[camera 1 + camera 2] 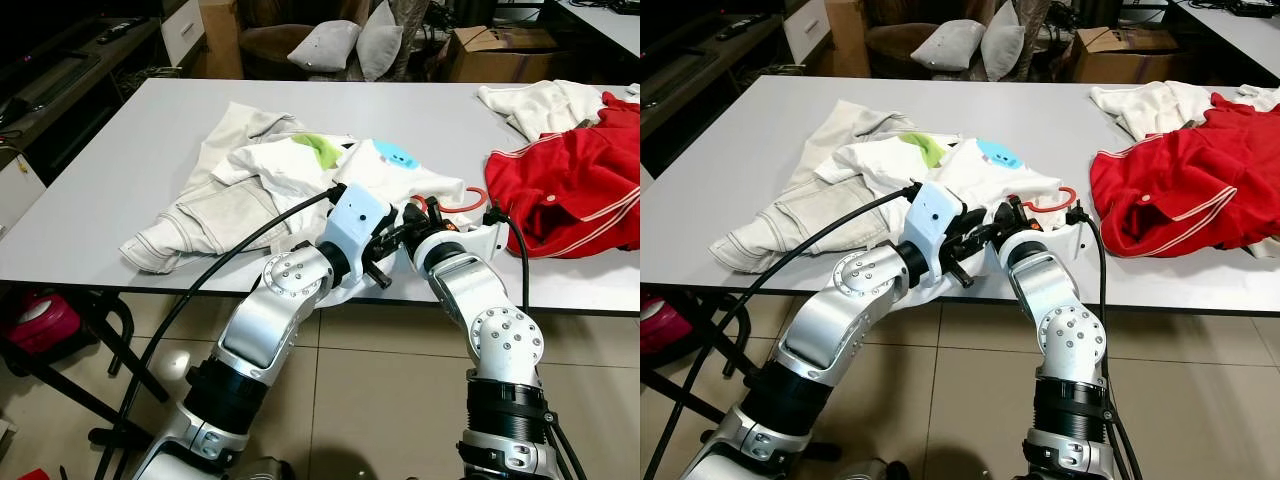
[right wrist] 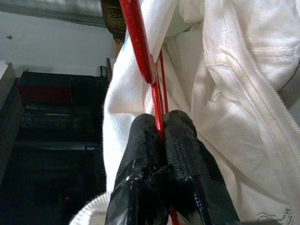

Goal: Hang hanger

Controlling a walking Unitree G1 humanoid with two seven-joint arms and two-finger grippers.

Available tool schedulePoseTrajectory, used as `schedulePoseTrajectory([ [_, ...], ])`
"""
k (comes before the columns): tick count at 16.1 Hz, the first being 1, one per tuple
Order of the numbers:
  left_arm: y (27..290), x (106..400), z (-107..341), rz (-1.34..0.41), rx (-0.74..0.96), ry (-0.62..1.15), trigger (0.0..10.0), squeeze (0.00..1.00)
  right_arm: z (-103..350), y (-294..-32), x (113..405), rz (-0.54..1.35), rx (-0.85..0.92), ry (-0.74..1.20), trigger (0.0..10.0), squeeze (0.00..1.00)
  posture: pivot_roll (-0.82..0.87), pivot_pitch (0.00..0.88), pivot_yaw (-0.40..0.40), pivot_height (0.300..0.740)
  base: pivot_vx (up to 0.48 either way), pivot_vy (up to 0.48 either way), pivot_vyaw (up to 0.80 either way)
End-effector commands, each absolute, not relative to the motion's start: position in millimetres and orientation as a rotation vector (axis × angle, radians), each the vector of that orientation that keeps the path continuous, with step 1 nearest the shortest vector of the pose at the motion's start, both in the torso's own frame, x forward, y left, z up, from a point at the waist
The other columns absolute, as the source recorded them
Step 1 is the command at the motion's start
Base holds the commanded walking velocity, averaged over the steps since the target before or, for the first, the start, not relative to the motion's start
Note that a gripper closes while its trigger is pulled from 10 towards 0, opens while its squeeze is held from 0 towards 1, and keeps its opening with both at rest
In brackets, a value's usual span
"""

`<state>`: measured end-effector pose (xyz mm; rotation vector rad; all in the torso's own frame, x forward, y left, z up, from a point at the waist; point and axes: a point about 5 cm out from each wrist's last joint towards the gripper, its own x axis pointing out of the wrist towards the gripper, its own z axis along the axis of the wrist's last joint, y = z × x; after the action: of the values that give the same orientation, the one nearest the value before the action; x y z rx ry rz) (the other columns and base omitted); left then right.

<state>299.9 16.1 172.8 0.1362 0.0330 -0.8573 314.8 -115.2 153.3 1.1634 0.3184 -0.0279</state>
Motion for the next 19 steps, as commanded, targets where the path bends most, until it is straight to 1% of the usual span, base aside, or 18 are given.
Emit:
schedulePoseTrajectory([
  [1,16,300,177,-0.864,0.138,0.022,10.0,1.0,153,-77,306,0.031,1.302,0.381,10.0,0.0,-0.03,0.0,0.068,0.74,0.0,0.0,0.0],
  [10,16,300,177,-0.864,0.138,0.022,10.0,1.0,153,-77,306,0.031,1.302,0.381,10.0,0.0,-0.03,0.0,0.068,0.74,0.0,0.0,0.0],
  [11,27,301,186,-0.886,-0.019,0.055,10.0,1.0,150,-84,306,0.027,1.26,0.38,10.0,0.0,-0.03,0.0,0.06,0.74,0.0,0.0,0.0],
  [13,43,303,200,-0.942,-0.191,0.044,10.0,1.0,145,-97,308,0.011,1.197,0.372,10.0,0.0,-0.02,0.0,0.056,0.74,0.0,0.0,0.0],
  [15,47,305,196,-0.924,-0.146,0.049,10.0,1.0,145,-98,309,0.01,1.192,0.37,10.0,0.0,-0.02,0.0,0.052,0.74,0.0,0.0,0.0],
  [17,50,306,195,-0.916,-0.143,0.058,10.0,1.0,145,-98,310,0.012,1.187,0.371,10.0,0.0,-0.02,0.0,0.051,0.74,0.0,0.0,0.0],
  [18,55,308,195,-0.89,-0.152,0.06,10.0,1.0,145,-99,309,0.017,1.173,0.372,10.0,0.0,-0.02,0.0,0.051,0.74,0.0,0.0,0.0],
  [19,69,313,199,-0.824,-0.185,0.017,10.0,1.0,144,-103,307,0.022,1.133,0.368,10.0,0.0,-0.03,0.0,0.05,0.74,0.0,0.0,0.0],
])
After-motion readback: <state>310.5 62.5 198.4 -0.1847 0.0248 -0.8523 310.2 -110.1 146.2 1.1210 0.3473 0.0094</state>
